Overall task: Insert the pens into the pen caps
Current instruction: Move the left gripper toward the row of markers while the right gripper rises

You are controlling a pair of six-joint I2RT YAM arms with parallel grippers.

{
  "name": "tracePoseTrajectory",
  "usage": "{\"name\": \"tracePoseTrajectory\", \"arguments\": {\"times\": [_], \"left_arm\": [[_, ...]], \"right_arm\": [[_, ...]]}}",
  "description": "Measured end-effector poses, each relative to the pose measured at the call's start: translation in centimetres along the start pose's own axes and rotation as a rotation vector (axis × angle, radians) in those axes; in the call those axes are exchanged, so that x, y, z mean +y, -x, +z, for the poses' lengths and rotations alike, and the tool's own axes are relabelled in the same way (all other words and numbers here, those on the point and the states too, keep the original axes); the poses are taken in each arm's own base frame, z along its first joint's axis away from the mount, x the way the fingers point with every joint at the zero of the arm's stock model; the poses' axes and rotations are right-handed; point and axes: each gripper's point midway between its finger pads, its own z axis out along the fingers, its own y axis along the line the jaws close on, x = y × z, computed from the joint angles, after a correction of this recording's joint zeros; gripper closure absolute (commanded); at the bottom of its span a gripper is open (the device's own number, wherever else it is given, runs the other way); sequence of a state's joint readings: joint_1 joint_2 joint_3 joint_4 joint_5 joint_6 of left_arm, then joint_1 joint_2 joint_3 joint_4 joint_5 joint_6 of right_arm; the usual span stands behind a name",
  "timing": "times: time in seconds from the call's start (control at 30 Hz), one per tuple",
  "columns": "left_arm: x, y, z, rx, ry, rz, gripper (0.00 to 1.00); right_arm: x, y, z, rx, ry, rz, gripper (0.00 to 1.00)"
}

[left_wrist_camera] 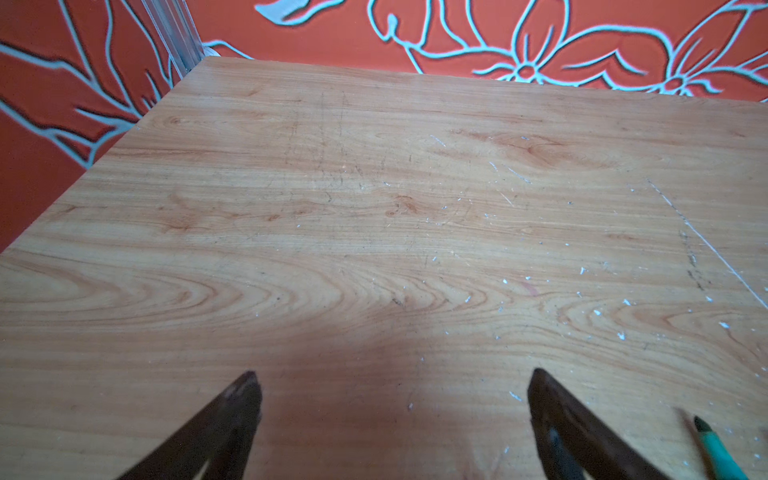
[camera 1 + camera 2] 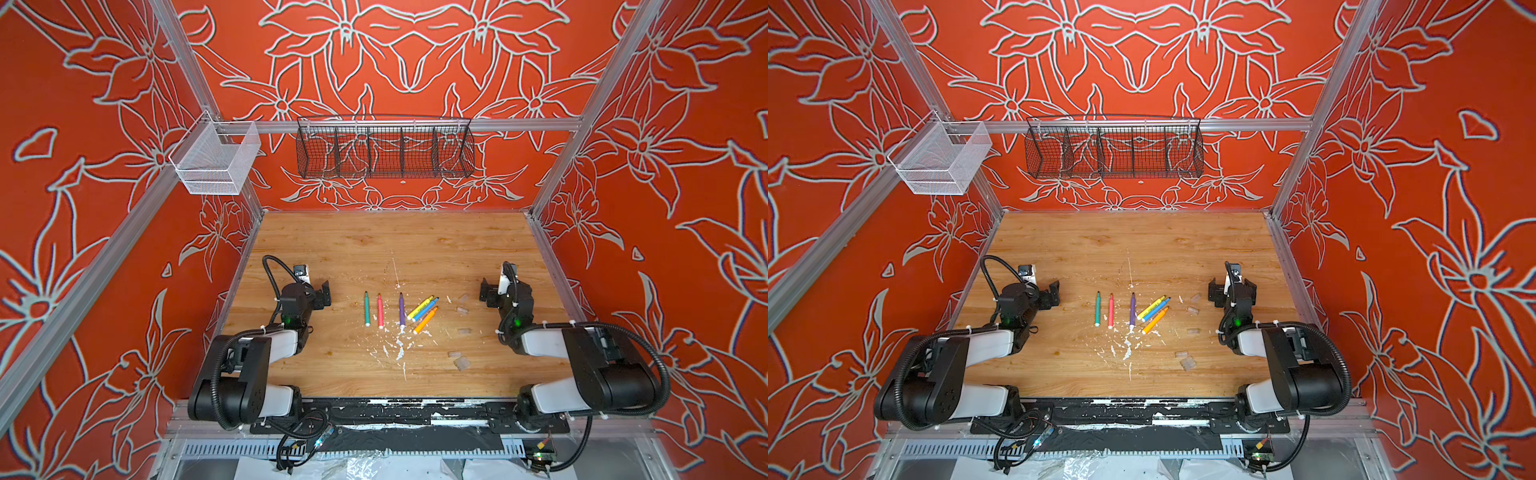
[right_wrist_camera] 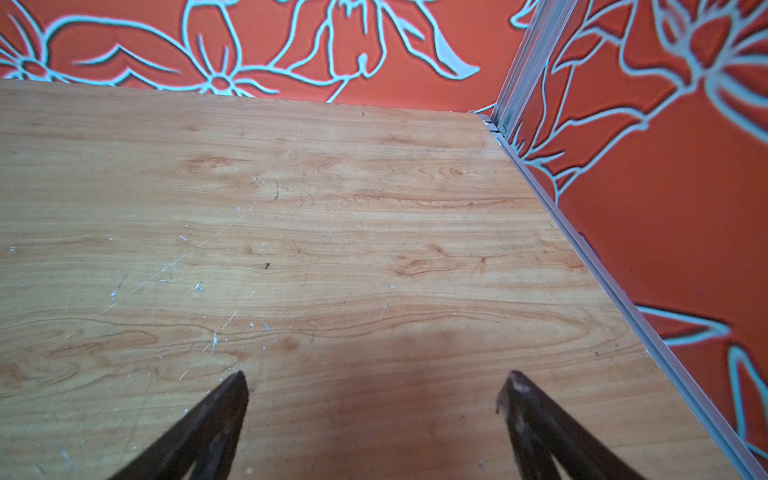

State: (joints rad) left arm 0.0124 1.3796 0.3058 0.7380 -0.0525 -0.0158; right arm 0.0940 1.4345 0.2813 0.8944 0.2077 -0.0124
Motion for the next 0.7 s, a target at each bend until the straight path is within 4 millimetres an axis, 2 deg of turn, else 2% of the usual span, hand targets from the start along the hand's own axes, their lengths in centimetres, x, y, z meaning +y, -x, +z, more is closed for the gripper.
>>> {"name": "tracePoseTrajectory", "arguments": {"times": [0.1,0.23,0.33,0.57,0.63,0.7], "left_arm": [[-0.1,0.2,-0.2,-0.003,-0.008,0.002,0.03],[-0.2,1.1,-1.5,-0.053,-0.014,0.002,0.03],[-0.2,1.1,-2.2,-0.069,-0.015,0.001,0.03],[-0.7,1.0,-2.5,-0.044,-0.013,0.018,0.03],[-0.8,2.3,-3.0,-0.028,0.009,-0.012,0.03],[-0.8,5.2,-3.9,-0.043,0.024,-0.079,0.03]], "right_arm": [[0.3,0.1,0.0,-0.004,0.016,-0.007,0.03],[0.5,0.0,-0.2,-0.01,0.033,-0.008,0.03],[0.4,0.2,-0.6,-0.021,0.031,-0.005,0.03],[-1.4,3.6,-2.7,-0.105,-0.039,0.035,0.03],[-2.5,4.5,-3.6,-0.105,-0.088,0.085,0.03],[-3.7,6.0,-4.6,-0.089,-0.142,0.182,0.03]]}}
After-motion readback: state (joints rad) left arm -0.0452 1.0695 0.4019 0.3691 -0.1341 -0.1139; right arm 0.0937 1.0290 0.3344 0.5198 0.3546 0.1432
